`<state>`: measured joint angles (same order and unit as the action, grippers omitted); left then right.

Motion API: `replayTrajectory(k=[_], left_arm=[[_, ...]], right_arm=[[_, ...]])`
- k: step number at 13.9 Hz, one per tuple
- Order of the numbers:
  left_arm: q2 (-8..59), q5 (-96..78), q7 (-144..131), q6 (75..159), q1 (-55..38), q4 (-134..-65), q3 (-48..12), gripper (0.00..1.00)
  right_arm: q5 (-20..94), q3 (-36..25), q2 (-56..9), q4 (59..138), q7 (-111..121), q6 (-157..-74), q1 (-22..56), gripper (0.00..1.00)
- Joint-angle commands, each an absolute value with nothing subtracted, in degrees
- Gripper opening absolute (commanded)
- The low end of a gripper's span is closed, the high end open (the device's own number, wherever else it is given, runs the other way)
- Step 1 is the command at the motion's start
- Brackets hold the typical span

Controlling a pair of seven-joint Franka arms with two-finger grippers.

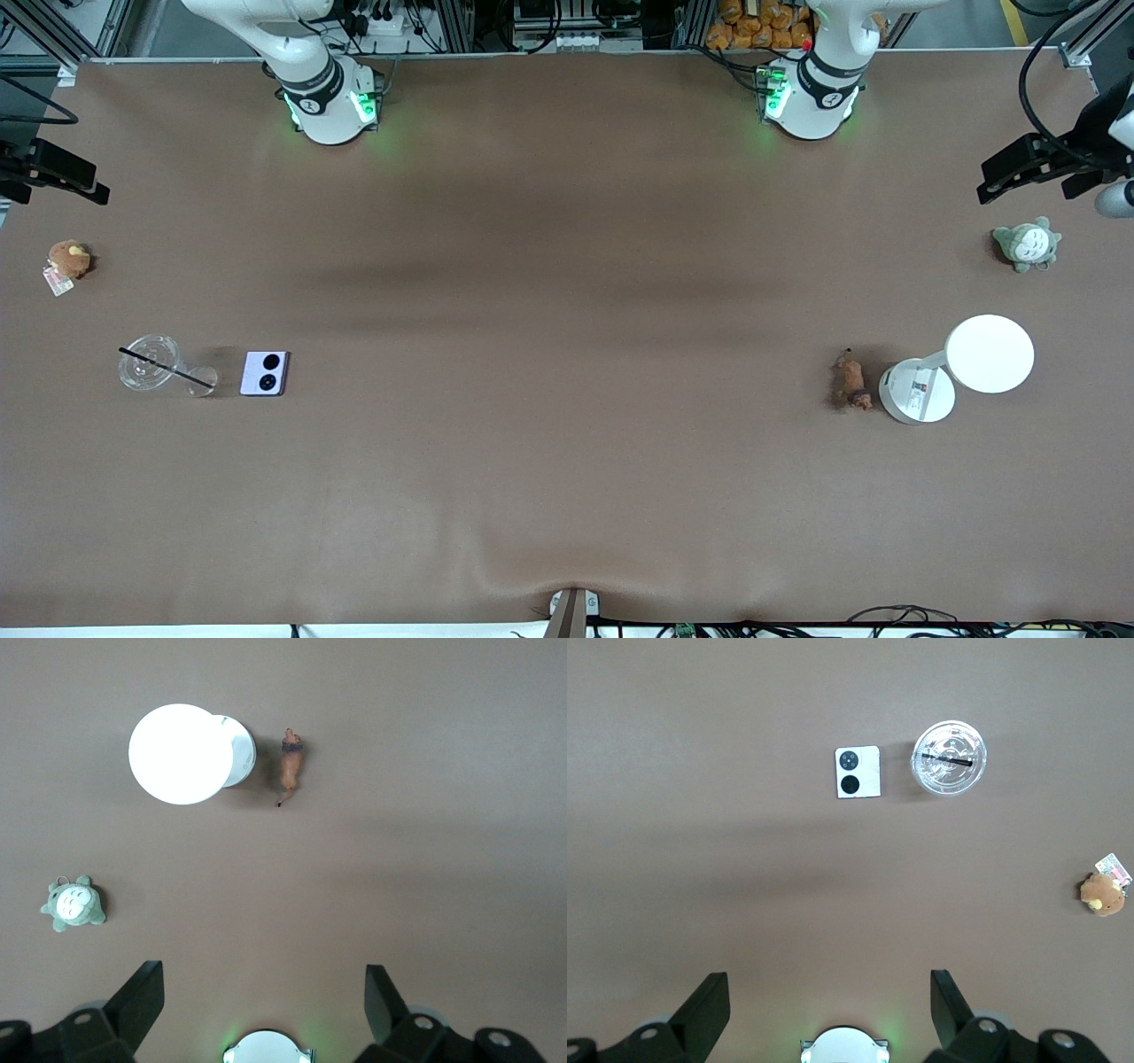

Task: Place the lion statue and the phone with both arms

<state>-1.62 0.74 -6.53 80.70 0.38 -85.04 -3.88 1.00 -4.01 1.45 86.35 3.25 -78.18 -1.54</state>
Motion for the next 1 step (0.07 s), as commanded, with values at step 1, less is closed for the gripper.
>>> replayTrajectory(k=[1], left_arm=[[-1.93,1.76,-6.77,79.19,0.88,-84.11,-4.39,1.00]], right_arm=[[1.32,-3.08,1.32,85.61,2.29,-78.05,-2.46,1.00]])
